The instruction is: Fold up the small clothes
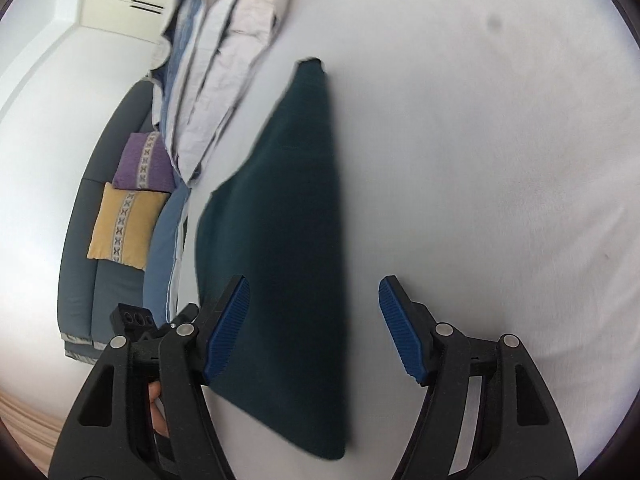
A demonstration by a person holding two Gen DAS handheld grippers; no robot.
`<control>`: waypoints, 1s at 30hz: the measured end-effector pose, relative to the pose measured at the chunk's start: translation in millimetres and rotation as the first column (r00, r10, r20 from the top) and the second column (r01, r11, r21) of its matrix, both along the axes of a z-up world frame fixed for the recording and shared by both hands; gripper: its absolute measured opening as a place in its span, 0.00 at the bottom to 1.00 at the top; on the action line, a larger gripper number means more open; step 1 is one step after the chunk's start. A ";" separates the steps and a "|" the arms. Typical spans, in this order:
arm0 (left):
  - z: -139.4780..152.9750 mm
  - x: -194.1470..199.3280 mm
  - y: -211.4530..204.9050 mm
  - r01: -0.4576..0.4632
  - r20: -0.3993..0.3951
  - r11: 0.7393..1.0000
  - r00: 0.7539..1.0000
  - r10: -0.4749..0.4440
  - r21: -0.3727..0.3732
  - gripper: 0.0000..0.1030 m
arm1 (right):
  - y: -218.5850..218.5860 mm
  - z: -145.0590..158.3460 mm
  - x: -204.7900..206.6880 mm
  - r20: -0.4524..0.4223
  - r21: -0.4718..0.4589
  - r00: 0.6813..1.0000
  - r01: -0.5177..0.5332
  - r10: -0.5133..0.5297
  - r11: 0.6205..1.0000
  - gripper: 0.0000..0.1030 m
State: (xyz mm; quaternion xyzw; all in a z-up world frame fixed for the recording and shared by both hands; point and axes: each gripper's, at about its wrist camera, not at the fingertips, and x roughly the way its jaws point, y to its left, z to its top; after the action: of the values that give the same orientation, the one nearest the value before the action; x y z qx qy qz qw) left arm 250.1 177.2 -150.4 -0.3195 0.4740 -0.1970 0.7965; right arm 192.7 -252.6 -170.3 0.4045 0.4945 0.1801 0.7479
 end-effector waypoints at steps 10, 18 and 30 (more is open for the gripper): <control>-22.3 44.6 10.1 -0.021 -0.160 0.982 0.987 -0.010 -0.187 0.62 | 22.4 -11.3 48.4 -0.049 0.053 0.992 -0.113 0.116 0.992 0.65; -23.1 57.2 -13.8 -0.004 -0.228 0.992 0.973 -0.025 -0.127 0.31 | 43.7 -9.0 57.9 -0.066 -0.057 0.989 -0.138 0.134 0.989 0.54; 67.2 -14.8 -44.5 0.060 -0.087 0.997 0.995 -0.055 0.049 0.22 | 39.5 73.9 -15.7 0.066 -0.114 0.988 -0.132 0.140 0.985 0.38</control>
State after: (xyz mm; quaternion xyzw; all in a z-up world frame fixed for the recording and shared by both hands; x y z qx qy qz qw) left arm 235.3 132.7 -83.2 -0.2932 0.5217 -0.1936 0.7774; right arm 177.0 -213.0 -96.3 0.3215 0.5023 0.2183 0.7724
